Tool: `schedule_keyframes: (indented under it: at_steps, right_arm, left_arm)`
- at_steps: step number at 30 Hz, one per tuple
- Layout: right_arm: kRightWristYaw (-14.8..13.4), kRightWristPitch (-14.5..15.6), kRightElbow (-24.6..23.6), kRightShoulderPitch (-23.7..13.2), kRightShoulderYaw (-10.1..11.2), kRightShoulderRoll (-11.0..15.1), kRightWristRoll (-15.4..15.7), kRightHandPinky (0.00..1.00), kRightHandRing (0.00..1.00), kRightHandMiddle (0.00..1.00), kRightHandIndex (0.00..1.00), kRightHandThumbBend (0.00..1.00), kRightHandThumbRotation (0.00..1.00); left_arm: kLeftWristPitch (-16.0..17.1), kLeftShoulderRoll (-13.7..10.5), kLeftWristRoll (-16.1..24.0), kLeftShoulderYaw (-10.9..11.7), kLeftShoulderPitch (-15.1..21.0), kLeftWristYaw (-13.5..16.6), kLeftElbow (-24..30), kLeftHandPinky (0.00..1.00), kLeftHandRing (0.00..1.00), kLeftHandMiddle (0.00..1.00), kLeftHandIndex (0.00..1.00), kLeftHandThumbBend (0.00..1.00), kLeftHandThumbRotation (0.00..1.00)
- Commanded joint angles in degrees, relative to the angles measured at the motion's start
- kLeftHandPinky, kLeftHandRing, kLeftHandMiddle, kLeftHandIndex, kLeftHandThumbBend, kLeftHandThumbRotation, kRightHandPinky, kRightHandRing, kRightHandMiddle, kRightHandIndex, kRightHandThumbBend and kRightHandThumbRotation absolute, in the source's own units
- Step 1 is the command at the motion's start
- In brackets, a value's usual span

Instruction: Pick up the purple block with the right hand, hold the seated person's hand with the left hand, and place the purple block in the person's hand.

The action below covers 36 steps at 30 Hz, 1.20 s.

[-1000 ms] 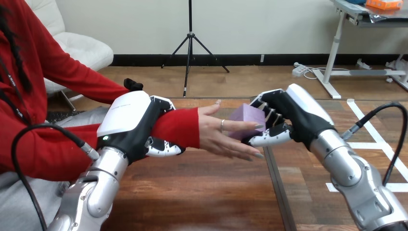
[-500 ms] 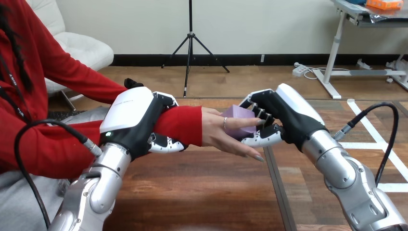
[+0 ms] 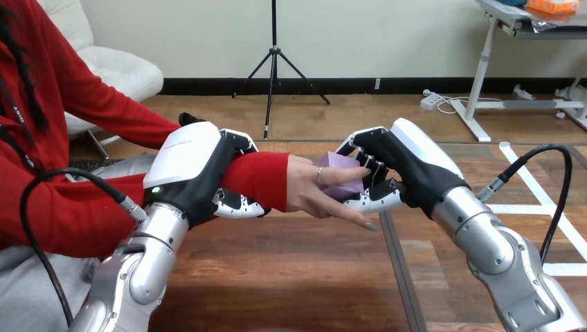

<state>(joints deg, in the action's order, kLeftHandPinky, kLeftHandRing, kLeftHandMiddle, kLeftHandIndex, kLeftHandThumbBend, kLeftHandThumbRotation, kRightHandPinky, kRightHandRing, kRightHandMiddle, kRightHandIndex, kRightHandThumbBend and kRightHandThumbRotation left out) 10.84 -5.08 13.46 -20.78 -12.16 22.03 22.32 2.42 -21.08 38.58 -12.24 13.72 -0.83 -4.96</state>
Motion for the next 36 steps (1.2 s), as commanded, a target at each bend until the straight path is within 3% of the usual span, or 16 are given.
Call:
schedule_keyframes:
  at_steps: [1,18,30,36]
  right_arm:
    - [1.10,-1.59,-6.41,-1.60,-0.94,-2.05,-1.19,0.31,0.35,0.41,0.47,0.61,0.00]
    - [2.19,-1.97,-9.56,-0.19,-1.09,-2.22,-1.35,0.32,0.35,0.42,0.46,0.62,0.00]
    - [2.88,-1.60,-9.07,-0.31,-0.87,-2.22,-1.42,0.32,0.36,0.43,0.47,0.62,0.00]
    - [3.99,-0.77,-8.59,-0.43,-0.64,-2.00,-1.52,0.36,0.42,0.47,0.50,0.63,0.00]
  left_arm:
    - [0.81,2.11,-0.86,0.17,7.22,0.81,5.09,0.35,0.42,0.48,0.49,0.70,0.00]
    - [0.63,2.06,-1.70,0.38,6.41,0.07,4.75,0.36,0.43,0.49,0.50,0.69,0.00]
    - [0.43,1.97,-2.13,0.37,6.08,-0.30,4.75,0.36,0.44,0.49,0.50,0.69,0.00]
    - [0.11,1.36,-2.02,0.32,5.82,-1.54,5.16,0.37,0.45,0.50,0.51,0.68,0.02]
